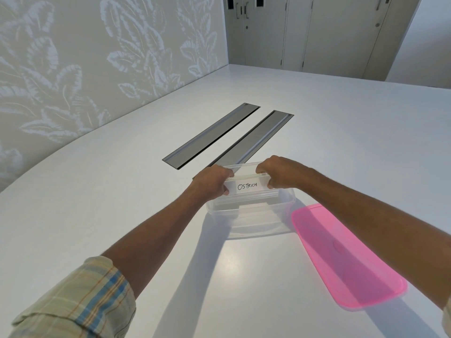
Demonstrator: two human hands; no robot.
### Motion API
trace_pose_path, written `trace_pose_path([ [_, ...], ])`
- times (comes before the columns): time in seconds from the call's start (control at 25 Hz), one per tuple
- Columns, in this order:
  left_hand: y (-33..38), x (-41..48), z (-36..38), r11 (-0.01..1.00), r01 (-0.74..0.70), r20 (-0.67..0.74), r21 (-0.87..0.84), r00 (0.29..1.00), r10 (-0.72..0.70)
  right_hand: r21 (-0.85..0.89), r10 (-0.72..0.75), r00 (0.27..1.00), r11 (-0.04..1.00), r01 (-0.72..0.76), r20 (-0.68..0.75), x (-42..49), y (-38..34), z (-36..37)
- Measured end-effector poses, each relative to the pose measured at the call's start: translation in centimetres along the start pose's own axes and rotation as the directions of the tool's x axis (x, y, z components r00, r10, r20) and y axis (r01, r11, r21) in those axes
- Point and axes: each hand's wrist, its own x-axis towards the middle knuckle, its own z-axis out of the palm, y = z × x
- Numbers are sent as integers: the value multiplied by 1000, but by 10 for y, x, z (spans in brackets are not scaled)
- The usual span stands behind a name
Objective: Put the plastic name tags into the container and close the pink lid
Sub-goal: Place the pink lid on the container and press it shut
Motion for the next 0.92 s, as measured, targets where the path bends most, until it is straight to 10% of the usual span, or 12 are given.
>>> trace_pose_path([
  [0.48,65,-42,-20,818,-195,-491,-541,863,-120,368,291,905,914,-168,-309,-77,-6,-29],
  [0.92,195,-103,43,548,-285,-395,-786,914,-90,593,629,752,687,-421,-195,-247,27,38],
])
